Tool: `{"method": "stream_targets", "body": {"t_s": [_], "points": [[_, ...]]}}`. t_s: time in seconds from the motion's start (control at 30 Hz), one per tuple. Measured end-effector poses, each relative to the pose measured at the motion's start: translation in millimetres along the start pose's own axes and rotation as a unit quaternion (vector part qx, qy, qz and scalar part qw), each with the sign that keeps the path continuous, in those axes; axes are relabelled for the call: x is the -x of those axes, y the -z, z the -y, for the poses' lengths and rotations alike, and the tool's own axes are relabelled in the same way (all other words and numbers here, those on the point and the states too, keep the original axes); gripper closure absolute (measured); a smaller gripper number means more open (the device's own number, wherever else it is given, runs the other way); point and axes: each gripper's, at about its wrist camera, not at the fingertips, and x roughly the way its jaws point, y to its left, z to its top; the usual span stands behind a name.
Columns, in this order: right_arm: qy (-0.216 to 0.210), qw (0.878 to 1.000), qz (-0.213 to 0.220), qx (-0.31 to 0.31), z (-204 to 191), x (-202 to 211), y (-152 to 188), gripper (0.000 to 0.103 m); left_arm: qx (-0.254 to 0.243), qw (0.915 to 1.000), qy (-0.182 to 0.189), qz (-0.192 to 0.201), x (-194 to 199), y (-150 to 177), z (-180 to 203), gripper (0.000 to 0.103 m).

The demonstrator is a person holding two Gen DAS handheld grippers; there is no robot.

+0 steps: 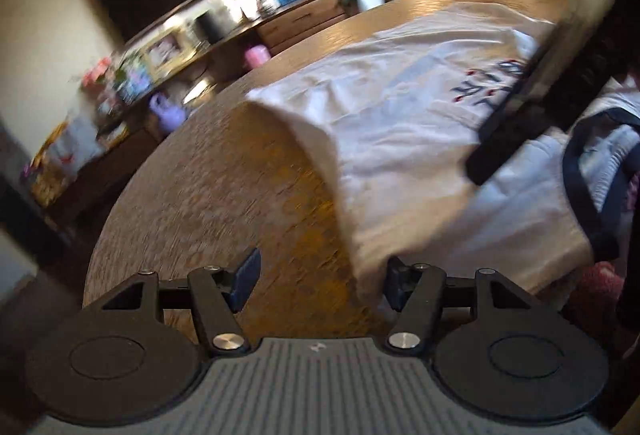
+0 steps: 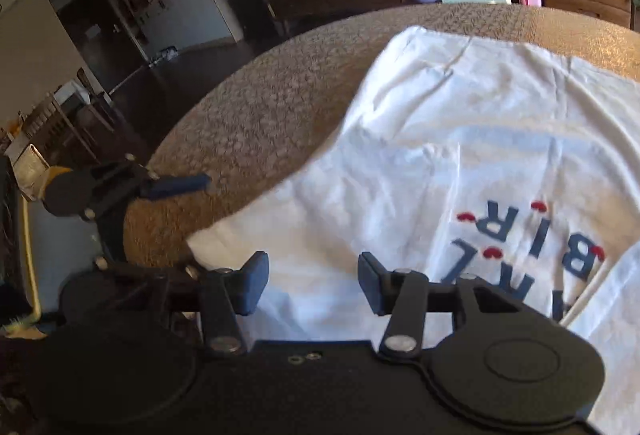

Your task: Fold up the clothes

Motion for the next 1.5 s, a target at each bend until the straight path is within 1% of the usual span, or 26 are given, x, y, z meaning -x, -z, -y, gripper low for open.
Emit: {"method": "stream_targets", "body": {"t_s": [0.03, 0.1, 0.23, 0.3, 0.37, 0.43, 0.47, 0.53, 0.57, 0.63, 0.7, 0.73, 0.77, 0.8, 0.87, 0.9, 0.97, 1.07, 1.1, 1.2, 1.27, 1.37, 1.5], "points": [[0.011, 1.0, -0.006, 0.005, 0.9, -1.2, 2.9, 0.0, 0.028, 0.9996, 0.009, -0.007, 0.0, 3.6, -9.5, 0.04], [0.008, 1.0, 0.002, 0.021, 1.5, 2.5, 8.3, 0.0, 0.077, 0.9963, 0.031, -0.021, 0.1, 8.6, -23.5, 0.04], [0.022, 0.998, -0.009, 0.051, -4.1, 6.6, 10.8, 0.0, 0.098, 0.9934, 0.047, -0.037, 4.8, 12.3, -29.3, 0.039], [0.048, 0.995, -0.021, 0.088, -8.9, 10.7, 10.0, 0.0, 0.102, 0.9919, 0.058, -0.047, 8.1, 13.9, -32.1, 0.039], [0.072, 0.99, -0.013, 0.118, -9.6, 18.6, 7.4, 0.0, 0.106, 0.9907, 0.073, -0.044, 17.9, 16.9, -37.4, 0.039], [0.086, 0.988, 0.007, 0.129, -4.8, 29.4, -0.2, 0.0, 0.098, 0.9918, 0.079, -0.023, 30.9, 16.4, -40.6, 0.039], [0.09, 0.987, 0.017, 0.129, -1.5, 31.9, -6.2, 0.0, 0.092, 0.9926, 0.079, -0.005, 37.6, 12.9, -41.8, 0.038], [0.096, 0.986, 0.034, 0.133, 2.6, 33.8, -18.0, 0.0, 0.089, 0.9915, 0.087, 0.037, 46.2, 0.2, -41.8, 0.037], [0.097, 0.984, 0.038, 0.142, 1.3, 30.8, -23.7, 0.0, 0.089, 0.9888, 0.105, 0.059, 48.1, -6.9, -40.5, 0.035], [0.096, 0.98, 0.041, 0.17, -1.7, 18.5, -33.0, 0.0, 0.079, 0.9819, 0.149, 0.086, 47.6, -21.8, -32.6, 0.035], [0.103, 0.976, 0.03, 0.188, -3.1, 2.4, -41.0, 0.0, 0.061, 0.9754, 0.183, 0.107, 47.5, -32.4, -22.1, 0.035], [0.1, 0.977, 0.025, 0.187, -1.0, -3.5, -43.0, 0.0, 0.055, 0.972, 0.199, 0.111, 44.9, -34.7, -17.7, 0.034], [0.097, 0.978, 0.02, 0.186, 1.1, -9.4, -45.0, 0.0, 0.051, 0.9681, 0.221, 0.107, 38.4, -34.5, -13.8, 0.034], [0.094, 0.978, 0.014, 0.184, 3.1, -15.2, -47.0, 0.0, 0.055, 0.9679, 0.228, 0.091, 29.7, -31.4, -12.1, 0.034], [0.065, 0.983, 0.008, 0.173, 7.7, -21.3, -51.0, 0.0, 0.063, 0.967, 0.239, 0.06, 12.1, -24.8, -8.9, 0.034], [0.059, 0.984, 0.006, 0.169, 8.9, -24.3, -53.0, 0.0, 0.068, 0.9661, 0.245, 0.044, 3.3, -21.5, -7.3, 0.034], [0.051, 0.985, 0.003, 0.167, 7.8, -30.8, -56.6, 0.0, 0.092, 0.9639, 0.249, 0.022, -5.9, -10.3, -13.2, 0.034], [0.042, 0.985, 0.0, 0.168, 5.1, -41.1, -61.4, 0.0, 0.111, 0.9617, 0.25, 0.01, -11.2, 1.5, -23.2, 0.034], [0.043, 0.984, -0.004, 0.173, 4.3, -45.1, -61.6, 0.0, 0.118, 0.9609, 0.251, 0.006, -13.0, 5.4, -26.5, 0.034], [0.055, 0.981, -0.021, 0.183, 8.6, -56.2, -58.4, 0.0, 0.113, 0.9614, 0.251, 0.012, -8.4, 9.1, -26.6, 0.034], [0.053, 0.982, -0.015, 0.182, 17.8, -52.8, -53.5, 0.0, 0.108, 0.9622, 0.25, 0.016, -6.4, 11.9, -26.4, 0.034], [0.082, 0.985, -0.012, 0.152, 33.4, -37.4, -49.5, 0.0, 0.102, 0.9625, 0.251, 0.014, -6.4, 12.2, -26.5, 0.034], [0.119, 0.987, -0.009, 0.111, 54.1, -16.8, -44.2, 0.0, 0.109, 0.9615, 0.252, 0.007, -6.1, 11.6, -27.9, 0.034]]}}
